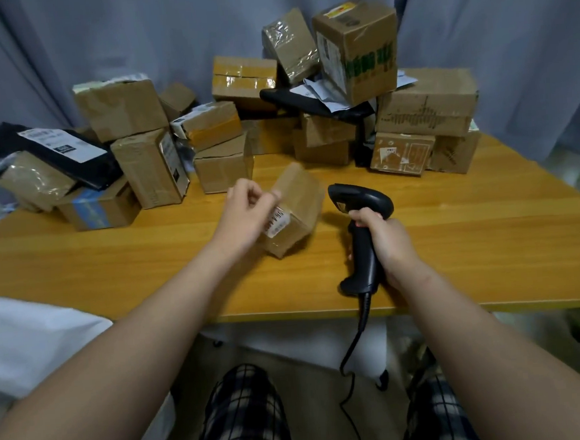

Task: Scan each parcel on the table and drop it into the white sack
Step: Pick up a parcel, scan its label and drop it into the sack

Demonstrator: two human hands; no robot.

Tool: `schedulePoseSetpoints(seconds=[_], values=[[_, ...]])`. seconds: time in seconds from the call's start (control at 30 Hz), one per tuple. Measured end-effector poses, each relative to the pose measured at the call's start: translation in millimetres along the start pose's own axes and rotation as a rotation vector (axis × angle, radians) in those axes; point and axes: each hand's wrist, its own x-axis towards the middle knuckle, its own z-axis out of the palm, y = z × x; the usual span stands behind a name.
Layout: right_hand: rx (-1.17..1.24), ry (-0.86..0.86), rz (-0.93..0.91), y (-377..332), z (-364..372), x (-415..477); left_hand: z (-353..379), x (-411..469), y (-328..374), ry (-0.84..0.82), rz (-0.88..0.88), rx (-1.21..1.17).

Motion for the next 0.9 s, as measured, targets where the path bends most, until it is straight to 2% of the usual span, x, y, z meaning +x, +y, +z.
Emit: schedulePoseSetpoints(seconds=[0.03, 0.1, 0.2, 0.27, 0.37, 0.47, 0.53, 0.67, 0.8, 0.9], values=[[0.000, -0.009, -0.004, 2, 0, -3, -3, -3, 0, -0.045, -0.071, -0.107], [0.012, -0.014, -0.025, 6, 2, -8, -7, -6, -4, -0.080, -0.115, -0.074], [0.012, 0.001, -0.060, 7, 4, -14, -11, -6, -6, 0.049, 0.018, 0.133], [0.021, 0.007, -0.070, 8, 5, -16, -7, -9, 1, 0.046, 0.093, 0.250], [0.026, 0.031, -0.104, 7, 6, -19, 7, -14, 13, -0.088, 0.051, 0.567], [0.032, 0.055, -0.131, 7, 6, -20, 15, -10, 15, -0.028, 0.044, 0.748], [0.028, 0.062, -0.127, 7, 5, -20, 12, -4, 14, -0.004, 0.031, 0.608], [0.048, 0.045, -0.126, 8, 2, -19, -10, 0, -1, -0.070, -0.121, 0.029], [0.056, 0.021, -0.130, 10, 2, -16, -33, -7, -20, -0.017, -0.152, -0.127], [0.075, -0.017, -0.123, 9, 3, -16, -47, -15, -25, 0.078, -0.083, -0.119]])
